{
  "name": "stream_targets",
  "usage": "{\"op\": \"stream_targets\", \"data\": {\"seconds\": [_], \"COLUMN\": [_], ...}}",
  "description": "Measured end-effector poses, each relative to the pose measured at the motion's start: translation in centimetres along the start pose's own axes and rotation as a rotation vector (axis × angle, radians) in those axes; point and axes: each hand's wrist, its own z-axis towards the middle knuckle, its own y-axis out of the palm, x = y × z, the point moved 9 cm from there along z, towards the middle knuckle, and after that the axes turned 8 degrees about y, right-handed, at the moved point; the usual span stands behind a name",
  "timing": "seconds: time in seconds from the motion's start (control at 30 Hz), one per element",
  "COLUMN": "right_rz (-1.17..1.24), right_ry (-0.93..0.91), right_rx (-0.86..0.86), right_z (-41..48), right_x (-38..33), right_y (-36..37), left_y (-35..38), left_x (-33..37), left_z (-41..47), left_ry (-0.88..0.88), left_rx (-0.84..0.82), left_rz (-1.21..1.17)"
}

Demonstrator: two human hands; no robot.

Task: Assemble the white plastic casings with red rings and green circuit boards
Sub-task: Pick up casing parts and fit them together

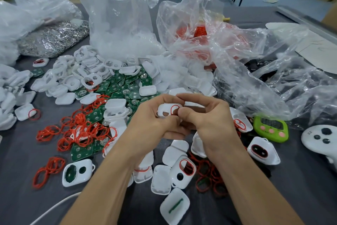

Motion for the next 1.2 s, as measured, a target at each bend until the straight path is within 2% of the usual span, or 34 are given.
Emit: {"op": "stream_targets", "data": {"seconds": [0.13,0.17,0.27,0.33,0.43,0.5,0.53,0.57,0.67,0.8,0.87,0.93,1.07,1.2], "right_rz": [0.027,-0.016,-0.249,-0.298,-0.125,-0.015,-0.036,-0.089,-0.282,-0.443,-0.616,-0.824,-1.247,-1.291], "right_ry": [0.068,0.025,-0.095,-0.071,-0.028,-0.029,-0.048,-0.069,-0.126,-0.231,-0.284,-0.278,-0.2,-0.117], "right_rx": [0.029,0.073,0.102,0.057,0.048,0.05,0.065,0.085,0.122,0.215,0.326,0.352,0.157,0.183], "right_z": [0.7,0.8,0.5,0.5,1.0,1.1,1.0,0.9,0.5,0.4,0.4,0.7,1.7,2.2], "right_x": [0.3,0.1,-0.1,0.7,0.9,0.3,-0.2,-0.5,-1.3,-1.9,-2.5,-2.7,-1.7,-2.5], "right_y": [-0.9,-1.4,-0.9,-0.1,-0.7,-1.4,-1.8,-2.1,-2.1,-2.4,-3.3,-3.4,-0.8,-0.9], "left_y": [0.5,0.2,0.2,0.3,-0.6,-0.2,-0.1,-0.1,-0.7,-3.6,-5.5,-6.9,-6.6,-5.9], "left_x": [0.0,0.2,2.4,2.5,1.4,0.6,0.2,0.0,0.4,0.4,0.4,0.1,-0.8,0.4], "left_z": [0.1,0.2,-0.5,-0.8,-0.3,0.1,0.3,0.3,0.1,0.0,-0.3,-0.6,0.0,0.5], "left_ry": [0.046,0.115,0.418,0.43,0.288,0.176,0.119,0.075,0.022,0.019,0.017,-0.017,-0.148,-0.112], "left_rx": [0.055,0.109,0.223,0.229,0.208,0.127,0.109,0.104,0.155,0.432,0.574,0.642,0.535,0.348], "left_rz": [-0.019,0.105,0.768,0.875,0.639,0.29,0.116,0.018,0.086,0.051,-0.028,-0.124,-0.459,-0.73]}}
